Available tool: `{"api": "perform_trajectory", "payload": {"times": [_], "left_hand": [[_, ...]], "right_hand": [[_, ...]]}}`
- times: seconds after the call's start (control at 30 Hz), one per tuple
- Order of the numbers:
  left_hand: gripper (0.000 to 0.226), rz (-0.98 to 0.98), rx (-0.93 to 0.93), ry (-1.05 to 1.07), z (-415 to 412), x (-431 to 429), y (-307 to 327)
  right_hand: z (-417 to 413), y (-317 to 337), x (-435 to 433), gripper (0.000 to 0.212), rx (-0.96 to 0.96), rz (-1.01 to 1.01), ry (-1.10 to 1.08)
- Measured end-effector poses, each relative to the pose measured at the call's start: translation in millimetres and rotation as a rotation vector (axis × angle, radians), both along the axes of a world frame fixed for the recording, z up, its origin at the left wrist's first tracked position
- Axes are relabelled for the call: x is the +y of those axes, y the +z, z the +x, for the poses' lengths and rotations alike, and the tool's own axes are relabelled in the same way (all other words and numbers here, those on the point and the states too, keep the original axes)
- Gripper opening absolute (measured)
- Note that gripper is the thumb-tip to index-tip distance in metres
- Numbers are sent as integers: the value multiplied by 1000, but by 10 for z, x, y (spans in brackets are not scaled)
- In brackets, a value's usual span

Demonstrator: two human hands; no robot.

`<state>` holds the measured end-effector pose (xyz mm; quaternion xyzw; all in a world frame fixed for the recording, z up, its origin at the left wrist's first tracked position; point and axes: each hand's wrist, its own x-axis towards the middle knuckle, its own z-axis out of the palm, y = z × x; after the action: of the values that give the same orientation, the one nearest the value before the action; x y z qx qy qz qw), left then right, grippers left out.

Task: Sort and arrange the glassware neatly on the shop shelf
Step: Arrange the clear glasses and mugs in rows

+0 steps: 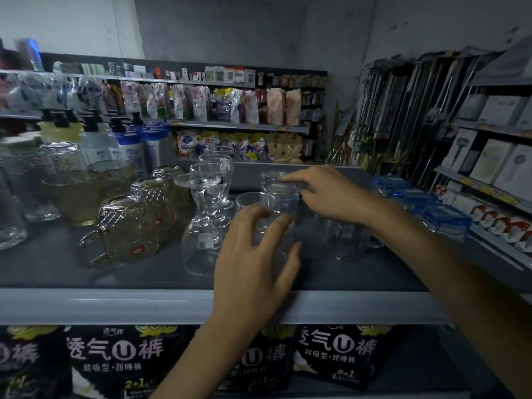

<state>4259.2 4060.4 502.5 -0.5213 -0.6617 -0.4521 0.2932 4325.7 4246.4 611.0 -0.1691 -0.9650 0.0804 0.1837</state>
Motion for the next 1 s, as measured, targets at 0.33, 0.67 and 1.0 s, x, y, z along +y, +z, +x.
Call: {"api": "perform_trajectory", "payload": {"times": [0.33,0.67,1.0], "left_hand": [[89,-100,-312,78,176,-231,7],[108,-166,-434,92,209,-252,46],[99,223,-711,-198,178,-324,45]], "right_hand": [[-36,-33,-277,49,-81,-7,213],[-71,-72,-191,16,51,-42,225],[265,257,-198,17,362,-208,204]]}}
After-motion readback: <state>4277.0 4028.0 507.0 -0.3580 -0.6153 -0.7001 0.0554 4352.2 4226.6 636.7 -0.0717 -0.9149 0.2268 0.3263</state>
